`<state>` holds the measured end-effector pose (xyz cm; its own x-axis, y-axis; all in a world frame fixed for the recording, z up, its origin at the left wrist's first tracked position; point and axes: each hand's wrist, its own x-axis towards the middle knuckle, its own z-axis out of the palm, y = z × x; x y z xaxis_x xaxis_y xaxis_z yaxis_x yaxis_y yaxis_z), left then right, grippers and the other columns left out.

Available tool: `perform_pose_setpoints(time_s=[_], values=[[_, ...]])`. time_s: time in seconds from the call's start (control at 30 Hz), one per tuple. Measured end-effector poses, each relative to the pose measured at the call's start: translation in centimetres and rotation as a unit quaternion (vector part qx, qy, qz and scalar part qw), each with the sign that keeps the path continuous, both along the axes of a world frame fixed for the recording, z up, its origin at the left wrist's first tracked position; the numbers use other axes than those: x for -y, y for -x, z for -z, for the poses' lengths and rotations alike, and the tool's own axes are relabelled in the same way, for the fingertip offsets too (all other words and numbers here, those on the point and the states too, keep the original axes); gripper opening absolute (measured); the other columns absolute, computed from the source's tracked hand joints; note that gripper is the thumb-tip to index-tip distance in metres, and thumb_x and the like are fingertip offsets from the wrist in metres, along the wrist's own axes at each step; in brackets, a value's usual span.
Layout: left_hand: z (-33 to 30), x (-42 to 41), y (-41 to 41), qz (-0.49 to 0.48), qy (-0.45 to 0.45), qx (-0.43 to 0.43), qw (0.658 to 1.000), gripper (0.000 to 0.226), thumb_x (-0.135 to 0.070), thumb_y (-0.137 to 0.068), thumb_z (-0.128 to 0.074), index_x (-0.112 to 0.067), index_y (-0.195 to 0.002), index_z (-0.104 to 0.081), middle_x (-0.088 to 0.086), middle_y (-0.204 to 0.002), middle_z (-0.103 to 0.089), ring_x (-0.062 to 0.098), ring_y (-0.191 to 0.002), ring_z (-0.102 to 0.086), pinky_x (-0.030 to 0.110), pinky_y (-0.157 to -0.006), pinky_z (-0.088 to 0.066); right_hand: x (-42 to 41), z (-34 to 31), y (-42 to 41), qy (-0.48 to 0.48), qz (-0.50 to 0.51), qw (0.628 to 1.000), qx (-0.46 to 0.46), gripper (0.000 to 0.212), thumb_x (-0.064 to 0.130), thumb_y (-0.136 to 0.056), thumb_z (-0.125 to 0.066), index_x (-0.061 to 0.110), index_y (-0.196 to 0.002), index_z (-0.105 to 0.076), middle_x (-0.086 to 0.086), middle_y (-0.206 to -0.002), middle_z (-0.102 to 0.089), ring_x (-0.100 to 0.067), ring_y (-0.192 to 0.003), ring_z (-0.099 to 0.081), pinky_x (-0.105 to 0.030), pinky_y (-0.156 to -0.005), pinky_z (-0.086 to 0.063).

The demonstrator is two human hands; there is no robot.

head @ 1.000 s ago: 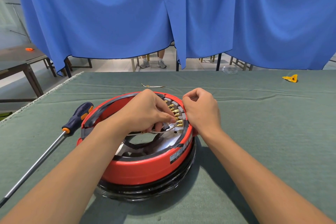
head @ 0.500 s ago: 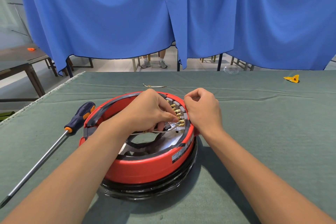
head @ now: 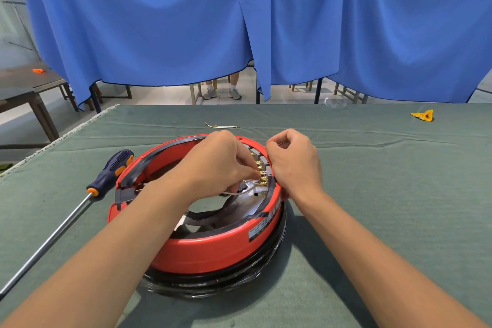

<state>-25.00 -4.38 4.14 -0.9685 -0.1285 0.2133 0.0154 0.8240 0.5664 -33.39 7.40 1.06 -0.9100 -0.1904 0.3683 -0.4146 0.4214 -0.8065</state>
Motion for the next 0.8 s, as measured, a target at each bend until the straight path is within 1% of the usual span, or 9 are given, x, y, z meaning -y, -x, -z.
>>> perform_pose_setpoints(time_s=[0.1,0.2,0.3,0.4,0.5,0.57,0.63,0.67,0.8], values=[[0.0,-0.6,-0.1,-0.014,0.079,-0.017,0.997,0.02,-0.026,-0.081,-0.072,-0.029,-0.062,-0.07,-0.012,-0.04,-0.055,-0.001,-0.039,-0.048,0.021,-0.051,-0.036,0.1,0.0,0.1,-0.014,0.01,1.0,-0.013,0.007,0.025,-0.086,-0.054,0.023,-0.08,-0.058,0.01,-0.08,-0.059,-0.011,-0.076,-0.055,-0.028,-0.061,-0.039],[-0.2,-0.8,-0.2,-0.018,0.106,-0.023,0.994,0.014,-0.027,-0.081,-0.071,-0.03,-0.068,-0.074,-0.02,-0.039,-0.052,-0.004,-0.045,-0.05,0.023,-0.055,-0.041,0.0,-0.2,0.1,-0.074,0.036,0.996,-0.017,0.009,0.031,-0.086,-0.05,0.024,-0.083,-0.046,0.011,-0.08,-0.047,-0.005,-0.067,-0.043,-0.027,-0.053,-0.028],[-0.4,-0.8,-0.4,-0.024,0.123,-0.027,0.992,0.007,-0.031,-0.082,-0.07,-0.031,-0.079,-0.076,-0.016,-0.049,-0.057,0.001,-0.051,-0.052,0.025,-0.061,-0.046,0.0,-0.5,0.1,-0.138,0.038,0.989,0.04,0.021,0.037,-0.088,-0.041,0.017,-0.087,-0.048,0.002,-0.08,-0.052,-0.024,-0.074,-0.048,-0.033,-0.064,-0.033],[-0.4,-1.4,-0.4,-0.019,0.177,-0.043,0.983,0.011,-0.031,-0.084,-0.066,-0.031,-0.087,-0.077,-0.011,-0.062,-0.056,0.015,-0.063,-0.05,0.027,-0.062,-0.041,0.0,-0.6,0.2,-0.185,0.025,0.981,0.059,0.032,0.038,-0.09,-0.035,0.016,-0.068,-0.043,-0.002,-0.07,-0.049,-0.029,-0.071,-0.046,-0.035,-0.063,-0.032],[-0.3,-1.8,-0.4,-0.014,0.229,-0.059,0.971,0.016,-0.031,-0.086,-0.062,-0.032,-0.093,-0.076,-0.005,-0.078,-0.067,0.02,-0.075,-0.054,0.027,-0.065,-0.041,0.1,-0.6,0.3,-0.178,0.006,0.981,0.077,0.035,0.035,-0.091,-0.033,0.017,-0.06,-0.034,-0.006,-0.071,-0.048,-0.029,-0.07,-0.043,-0.036,-0.064,-0.032],[-0.4,-1.7,-0.4,-0.017,0.232,-0.058,0.971,0.016,-0.033,-0.087,-0.062,-0.033,-0.094,-0.076,-0.007,-0.076,-0.065,0.019,-0.076,-0.055,0.027,-0.064,-0.041,0.2,-0.6,0.5,-0.161,-0.006,0.983,0.09,0.034,0.032,-0.091,-0.034,0.017,-0.061,-0.031,-0.01,-0.079,-0.048,-0.03,-0.075,-0.042,-0.036,-0.066,-0.033],[-0.6,-1.5,-0.4,-0.028,0.216,-0.054,0.975,0.014,-0.036,-0.086,-0.063,-0.034,-0.092,-0.075,-0.009,-0.07,-0.058,0.015,-0.071,-0.048,0.026,-0.061,-0.034,0.2,-0.6,0.6,-0.151,-0.013,0.984,0.095,0.032,0.03,-0.092,-0.034,0.017,-0.062,-0.031,-0.012,-0.084,-0.048,-0.03,-0.079,-0.042,-0.036,-0.068,-0.032],[-0.6,-1.5,-0.3,-0.032,0.212,-0.055,0.975,0.013,-0.037,-0.086,-0.063,-0.034,-0.092,-0.075,-0.009,-0.072,-0.06,0.014,-0.071,-0.047,0.026,-0.06,-0.032,0.2,-0.6,0.7,-0.148,-0.015,0.984,0.095,0.032,0.029,-0.092,-0.035,0.017,-0.062,-0.031,-0.012,-0.084,-0.049,-0.03,-0.079,-0.042,-0.036,-0.068,-0.032],[-0.3,-1.9,-0.3,-0.022,0.26,-0.06,0.963,0.018,-0.034,-0.089,-0.058,-0.032,-0.096,-0.074,-0.004,-0.09,-0.07,0.02,-0.084,-0.058,0.027,-0.065,-0.038,0.2,-0.5,0.7,-0.148,-0.021,0.984,0.096,0.029,0.026,-0.091,-0.035,0.017,-0.064,-0.033,-0.011,-0.086,-0.05,-0.031,-0.079,-0.042,-0.037,-0.068,-0.031]])
